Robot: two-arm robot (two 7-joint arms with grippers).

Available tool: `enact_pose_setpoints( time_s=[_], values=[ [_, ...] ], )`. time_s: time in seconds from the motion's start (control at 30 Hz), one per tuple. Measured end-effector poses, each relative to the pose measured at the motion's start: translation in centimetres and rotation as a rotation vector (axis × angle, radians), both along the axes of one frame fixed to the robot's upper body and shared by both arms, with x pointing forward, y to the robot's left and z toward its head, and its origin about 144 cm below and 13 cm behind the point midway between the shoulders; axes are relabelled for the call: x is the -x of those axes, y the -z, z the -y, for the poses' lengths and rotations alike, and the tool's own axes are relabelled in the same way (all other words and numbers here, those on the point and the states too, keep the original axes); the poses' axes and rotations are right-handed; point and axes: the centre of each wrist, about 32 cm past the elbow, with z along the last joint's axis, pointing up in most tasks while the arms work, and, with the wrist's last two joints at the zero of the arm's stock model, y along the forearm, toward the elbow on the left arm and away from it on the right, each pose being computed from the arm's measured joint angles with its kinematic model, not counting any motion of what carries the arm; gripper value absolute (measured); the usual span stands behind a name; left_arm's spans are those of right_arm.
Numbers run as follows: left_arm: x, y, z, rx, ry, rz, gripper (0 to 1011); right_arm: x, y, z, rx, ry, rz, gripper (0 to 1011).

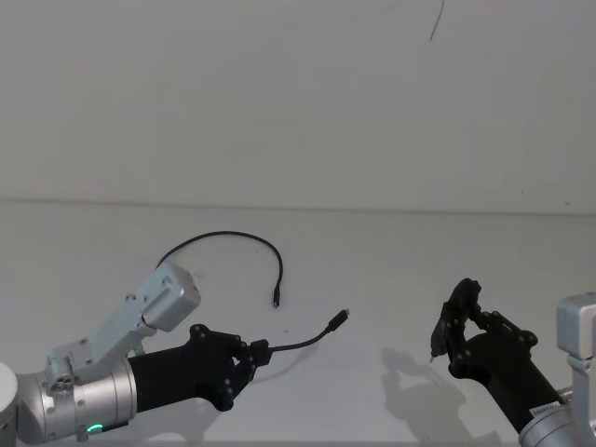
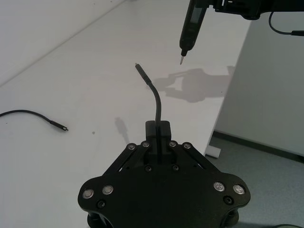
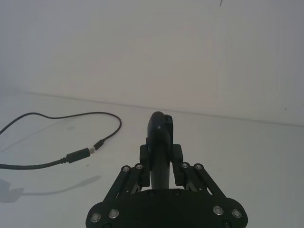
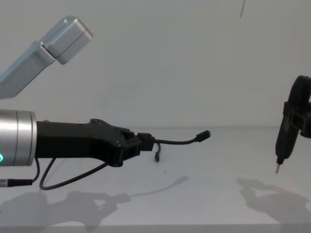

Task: Pick up the data cable with the one hand.

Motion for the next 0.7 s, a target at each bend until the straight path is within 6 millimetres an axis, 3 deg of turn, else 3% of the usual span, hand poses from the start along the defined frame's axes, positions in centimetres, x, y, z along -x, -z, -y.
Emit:
enact_pose_setpoints(
  time_s=[0.7],
  values=[
    [0.09,-0.02,0.00,0.001,0.000,0.001,41,-0.01,-0.34,-0.04,-0.021,0.001,0.014,269]
  ],
)
